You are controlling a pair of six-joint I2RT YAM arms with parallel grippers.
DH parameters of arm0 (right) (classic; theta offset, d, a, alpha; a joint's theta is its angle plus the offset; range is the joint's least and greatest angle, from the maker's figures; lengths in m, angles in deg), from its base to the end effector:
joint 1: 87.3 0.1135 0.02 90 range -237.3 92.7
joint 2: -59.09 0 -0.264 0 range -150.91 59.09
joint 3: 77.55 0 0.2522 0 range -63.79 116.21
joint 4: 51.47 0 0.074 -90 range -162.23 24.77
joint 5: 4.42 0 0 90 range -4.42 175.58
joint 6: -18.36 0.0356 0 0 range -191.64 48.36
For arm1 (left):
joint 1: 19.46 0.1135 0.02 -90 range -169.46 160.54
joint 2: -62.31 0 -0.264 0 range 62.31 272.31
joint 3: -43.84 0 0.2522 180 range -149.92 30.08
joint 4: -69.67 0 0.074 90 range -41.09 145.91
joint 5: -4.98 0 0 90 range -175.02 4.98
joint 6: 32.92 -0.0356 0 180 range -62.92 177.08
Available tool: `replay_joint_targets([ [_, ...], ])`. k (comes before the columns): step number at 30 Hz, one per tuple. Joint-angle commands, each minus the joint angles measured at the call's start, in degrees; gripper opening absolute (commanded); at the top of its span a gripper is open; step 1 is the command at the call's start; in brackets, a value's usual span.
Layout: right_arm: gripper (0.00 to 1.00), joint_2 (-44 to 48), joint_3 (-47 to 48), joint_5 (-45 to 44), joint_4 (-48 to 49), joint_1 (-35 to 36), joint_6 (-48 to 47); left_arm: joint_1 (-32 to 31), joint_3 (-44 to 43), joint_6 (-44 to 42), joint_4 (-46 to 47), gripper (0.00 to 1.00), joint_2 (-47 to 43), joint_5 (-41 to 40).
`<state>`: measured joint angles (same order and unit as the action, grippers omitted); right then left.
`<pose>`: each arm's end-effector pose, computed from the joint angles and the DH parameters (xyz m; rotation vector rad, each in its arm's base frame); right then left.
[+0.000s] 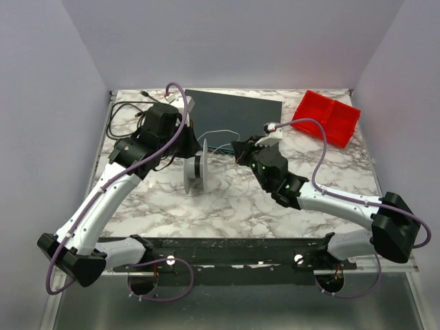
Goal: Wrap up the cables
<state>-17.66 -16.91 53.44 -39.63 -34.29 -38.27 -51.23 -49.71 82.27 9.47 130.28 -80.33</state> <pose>0.1990 0.2327 0.2927 0.1507 1.6727 0.6899 0.2013 -0.1281 0.4049 0.1772 2.2413 -0.6434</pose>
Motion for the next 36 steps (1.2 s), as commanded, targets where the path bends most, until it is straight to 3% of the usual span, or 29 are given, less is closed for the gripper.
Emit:
replay_joint_targets([
  [1,0.09,1.1,1.7,-2.1,-4.0,1.2,-1.4,0.7,0.4,0.4,0.9,0.0,-1.8,2.1],
  [5,0.42,2.0,-2.2,-2.1,2.4,1.3,-3.4,0.7,-0.7,0.5,0.7,0.0,-2.3,4.3],
  [7,0.52,0.8,-1.9,-1.7,4.6,1.3,-4.2,0.7,-1.5,0.7,0.3,0.0,-2.4,5.3],
  [15,0.54,-4.0,-1.2,-4.0,12.7,1.3,-4.0,0.7,-2.8,2.9,0.0,0.0,-1.9,9.3],
  [24,0.49,-7.1,0.6,-7.3,16.6,3.2,-4.3,2.4,-2.8,6.2,0.2,0.0,-1.2,12.7],
  [26,0.38,-7.0,0.8,-7.7,16.6,3.3,-4.3,3.0,-2.4,6.7,0.5,0.0,-1.2,12.9],
  [28,0.18,-6.9,1.6,-8.8,14.8,3.7,-4.4,3.5,-2.0,6.8,0.4,0.0,-1.3,12.4],
  [30,0.02,-6.2,3.1,-9.4,10.5,4.0,-4.7,4.1,-1.1,6.4,0.2,0.0,-1.6,11.7],
  [36,0.01,-5.5,14.0,-9.0,-20.5,4.6,-6.2,4.3,4.9,3.7,1.8,0.0,-3.5,6.4],
])
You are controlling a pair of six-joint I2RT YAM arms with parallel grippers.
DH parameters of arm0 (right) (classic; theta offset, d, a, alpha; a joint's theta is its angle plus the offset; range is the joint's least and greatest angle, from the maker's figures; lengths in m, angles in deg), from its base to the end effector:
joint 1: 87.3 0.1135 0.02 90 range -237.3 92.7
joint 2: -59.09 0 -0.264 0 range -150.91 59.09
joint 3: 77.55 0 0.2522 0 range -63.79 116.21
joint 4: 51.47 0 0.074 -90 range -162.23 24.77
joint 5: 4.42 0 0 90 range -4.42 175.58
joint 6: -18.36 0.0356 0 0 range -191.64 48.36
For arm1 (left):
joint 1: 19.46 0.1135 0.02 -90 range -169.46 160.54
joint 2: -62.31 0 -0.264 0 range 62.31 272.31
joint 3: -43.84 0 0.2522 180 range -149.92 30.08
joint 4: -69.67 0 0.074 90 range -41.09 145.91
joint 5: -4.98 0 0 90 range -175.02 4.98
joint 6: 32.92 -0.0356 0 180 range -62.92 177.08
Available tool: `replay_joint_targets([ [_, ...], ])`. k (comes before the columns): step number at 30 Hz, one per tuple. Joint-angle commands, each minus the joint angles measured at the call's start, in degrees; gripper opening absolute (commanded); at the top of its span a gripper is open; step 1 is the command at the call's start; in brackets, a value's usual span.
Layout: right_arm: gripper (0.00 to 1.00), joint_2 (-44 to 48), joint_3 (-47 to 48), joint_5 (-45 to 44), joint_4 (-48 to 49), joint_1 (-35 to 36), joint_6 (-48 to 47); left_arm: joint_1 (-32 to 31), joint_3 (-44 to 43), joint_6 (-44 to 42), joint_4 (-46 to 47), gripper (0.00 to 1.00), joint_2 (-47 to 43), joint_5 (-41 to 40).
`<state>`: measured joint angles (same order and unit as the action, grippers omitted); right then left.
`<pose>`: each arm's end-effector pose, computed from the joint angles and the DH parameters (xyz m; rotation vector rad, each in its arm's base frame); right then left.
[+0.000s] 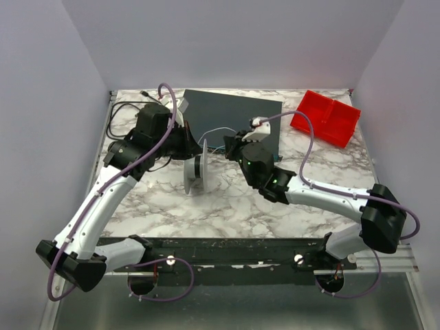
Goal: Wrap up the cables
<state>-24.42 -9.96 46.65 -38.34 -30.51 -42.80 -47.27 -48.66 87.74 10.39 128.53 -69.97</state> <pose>0.2018 0.2674 0.3017 0.1326 1.6371 0.6041 0.1996 -0.1157 0.4077 0.1054 2.2530 -0.8559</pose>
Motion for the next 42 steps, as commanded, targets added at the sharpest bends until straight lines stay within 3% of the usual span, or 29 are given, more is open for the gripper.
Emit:
replay_joint_targets([
  [1,0.01,0.8,9.1,-1.5,-26.1,0.9,-2.0,0.4,4.7,-2.1,1.1,0.0,-2.0,-4.9],
  [5,0.01,-2.4,16.1,-0.5,-43.7,2.2,-2.7,0.3,8.1,-2.5,2.2,0.0,-2.9,-8.2],
  [8,0.01,-4.6,18.8,0.1,-48.5,3.8,-3.4,0.2,10.3,-2.1,3.4,0.04,-3.9,-9.5],
  [15,0.01,-6.8,20.8,1.7,-48.8,5.2,-4.4,0.2,13.9,-1.4,5.0,0.19,-5.4,-10.7],
  [26,0.01,-9.3,25.1,5.7,-50.8,5.3,-4.7,0.1,16.5,-1.0,6.5,0.31,-9.1,-11.9],
  [36,0.01,-16.7,34.1,10.6,-55.6,5.3,-1.6,0.3,19.5,-2.4,5.1,0.54,-14.5,-19.5],
  [42,0.01,-19.6,37.6,10.2,-59.1,5.3,0.4,0.3,24.8,-2.3,9.5,0.59,-13.6,-18.9],
])
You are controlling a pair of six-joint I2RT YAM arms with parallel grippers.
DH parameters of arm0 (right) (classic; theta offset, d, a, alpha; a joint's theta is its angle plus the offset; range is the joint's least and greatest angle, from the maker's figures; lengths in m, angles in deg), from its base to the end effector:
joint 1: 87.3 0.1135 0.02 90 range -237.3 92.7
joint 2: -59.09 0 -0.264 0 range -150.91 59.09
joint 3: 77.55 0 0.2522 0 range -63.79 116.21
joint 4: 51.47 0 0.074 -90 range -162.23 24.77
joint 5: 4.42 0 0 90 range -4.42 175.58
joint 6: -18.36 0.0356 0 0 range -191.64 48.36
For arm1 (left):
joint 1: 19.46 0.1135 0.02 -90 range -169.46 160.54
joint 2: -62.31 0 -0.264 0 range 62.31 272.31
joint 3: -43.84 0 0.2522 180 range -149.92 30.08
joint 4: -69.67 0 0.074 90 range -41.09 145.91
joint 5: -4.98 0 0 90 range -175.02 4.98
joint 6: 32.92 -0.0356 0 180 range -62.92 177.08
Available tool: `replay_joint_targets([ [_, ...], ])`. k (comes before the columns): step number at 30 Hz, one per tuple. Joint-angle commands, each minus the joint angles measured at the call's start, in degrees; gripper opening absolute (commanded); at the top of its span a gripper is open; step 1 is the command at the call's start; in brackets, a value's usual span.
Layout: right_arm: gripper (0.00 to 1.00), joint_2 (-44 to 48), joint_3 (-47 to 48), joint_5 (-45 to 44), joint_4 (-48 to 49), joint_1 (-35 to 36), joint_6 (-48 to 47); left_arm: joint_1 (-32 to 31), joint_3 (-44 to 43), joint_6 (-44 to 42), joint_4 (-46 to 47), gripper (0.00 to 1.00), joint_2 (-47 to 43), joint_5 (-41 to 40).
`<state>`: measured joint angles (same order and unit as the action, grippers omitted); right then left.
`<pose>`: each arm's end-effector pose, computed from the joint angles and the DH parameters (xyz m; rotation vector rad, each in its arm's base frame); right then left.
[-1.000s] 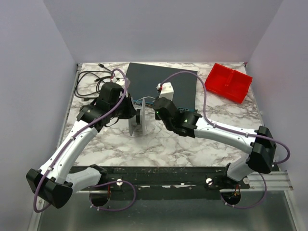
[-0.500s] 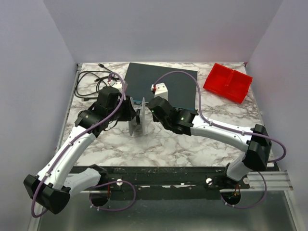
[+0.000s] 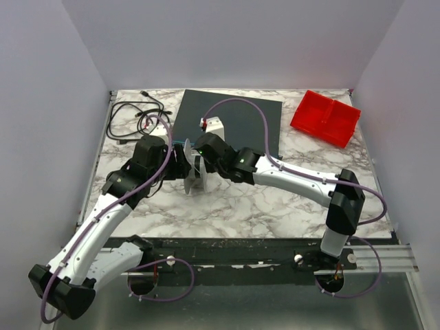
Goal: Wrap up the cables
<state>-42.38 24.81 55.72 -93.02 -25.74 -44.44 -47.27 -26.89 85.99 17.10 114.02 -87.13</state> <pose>0.2081 0.3470 0.3078 -0.3869 2.1508 0.2835 0.1653 -0.0857 0.3423 -0.0429 2.2039 -0.5263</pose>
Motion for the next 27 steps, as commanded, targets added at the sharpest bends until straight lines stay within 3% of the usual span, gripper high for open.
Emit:
replay_joint_targets([
  [1,0.01,-1.9,3.2,1.2,-4.8,0.5,2.2,0.3,3.7,-0.5,3.6,0.6,1.2,-1.5],
  [7,0.01,-3.2,4.7,3.8,-6.3,0.5,4.0,0.2,6.6,-0.3,9.0,0.69,2.1,-1.9],
  [12,0.01,-2.6,4.7,7.4,-6.3,0.5,5.6,0.3,8.4,2.6,13.6,0.69,2.7,-4.2],
  [27,0.01,-3.1,4.4,10.1,-6.7,-0.7,8.3,-1.9,13.1,6.2,20.1,0.58,3.6,-12.2],
])
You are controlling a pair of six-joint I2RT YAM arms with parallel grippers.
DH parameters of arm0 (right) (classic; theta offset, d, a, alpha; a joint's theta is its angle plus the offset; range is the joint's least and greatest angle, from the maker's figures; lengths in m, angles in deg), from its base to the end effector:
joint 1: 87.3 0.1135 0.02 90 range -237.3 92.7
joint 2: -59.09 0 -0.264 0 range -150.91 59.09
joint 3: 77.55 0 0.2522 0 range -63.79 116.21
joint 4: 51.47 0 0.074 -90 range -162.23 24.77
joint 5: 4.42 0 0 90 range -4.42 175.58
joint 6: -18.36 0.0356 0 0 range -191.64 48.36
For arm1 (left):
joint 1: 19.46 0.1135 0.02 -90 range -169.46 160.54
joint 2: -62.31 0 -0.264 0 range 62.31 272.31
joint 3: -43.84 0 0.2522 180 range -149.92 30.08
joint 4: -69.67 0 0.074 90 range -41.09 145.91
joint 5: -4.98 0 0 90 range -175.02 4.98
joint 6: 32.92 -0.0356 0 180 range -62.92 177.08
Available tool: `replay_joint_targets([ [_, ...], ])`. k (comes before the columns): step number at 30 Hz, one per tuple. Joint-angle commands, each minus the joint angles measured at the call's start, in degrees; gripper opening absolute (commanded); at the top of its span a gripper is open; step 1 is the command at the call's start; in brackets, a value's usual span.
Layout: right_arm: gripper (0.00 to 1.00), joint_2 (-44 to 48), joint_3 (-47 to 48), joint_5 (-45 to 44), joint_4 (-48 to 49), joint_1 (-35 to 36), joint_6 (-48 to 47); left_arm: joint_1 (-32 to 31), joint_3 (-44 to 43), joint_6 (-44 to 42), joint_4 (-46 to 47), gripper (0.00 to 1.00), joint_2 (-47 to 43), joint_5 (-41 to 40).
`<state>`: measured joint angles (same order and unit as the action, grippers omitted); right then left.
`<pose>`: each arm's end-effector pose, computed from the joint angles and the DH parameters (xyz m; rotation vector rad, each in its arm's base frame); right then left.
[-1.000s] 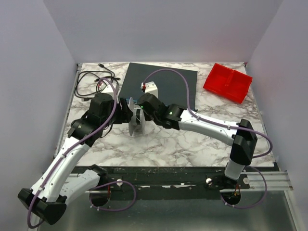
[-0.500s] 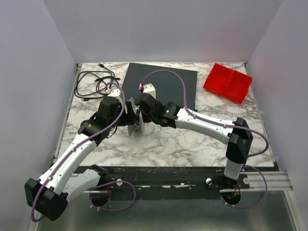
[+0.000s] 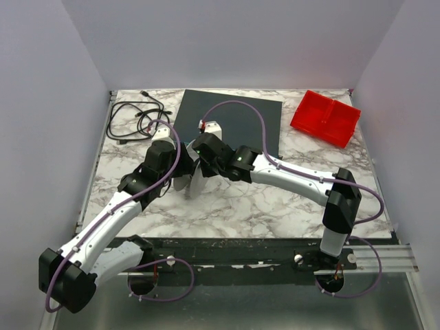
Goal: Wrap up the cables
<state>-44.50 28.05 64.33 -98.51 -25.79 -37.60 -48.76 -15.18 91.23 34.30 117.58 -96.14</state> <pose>0.2068 0.3540 0.3031 -0.3759 2.2968 0.4187 0.1900 -0.0987 0.2899 -0.2069 2.1345 -0.4517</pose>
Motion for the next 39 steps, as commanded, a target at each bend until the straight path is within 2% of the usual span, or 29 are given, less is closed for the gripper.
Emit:
replay_joint_targets([
  [1,0.01,-1.0,1.0,1.3,-1.2,-1.0,1.5,-0.4,1.5,0.9,3.0,0.57,0.2,-3.2],
  [11,0.01,-2.0,-1.3,-0.1,-1.4,-3.5,1.5,-0.8,1.1,0.2,2.7,0.51,0.7,-3.1],
  [21,0.01,-1.2,-4.3,5.3,2.1,-3.5,-0.9,-0.9,0.0,0.0,3.4,0.51,2.3,-3.7],
  [28,0.01,-1.7,-3.1,7.1,1.6,-3.5,-2.0,-1.0,0.6,1.5,5.0,0.5,2.7,-5.5],
  [36,0.01,-2.8,-2.7,8.8,1.5,-3.5,-2.7,-1.2,0.3,2.2,5.2,0.36,3.4,-7.6],
  [39,0.01,-3.3,-2.4,8.1,1.0,-3.5,-2.5,-1.3,0.6,2.3,4.9,0.34,3.4,-7.9],
])
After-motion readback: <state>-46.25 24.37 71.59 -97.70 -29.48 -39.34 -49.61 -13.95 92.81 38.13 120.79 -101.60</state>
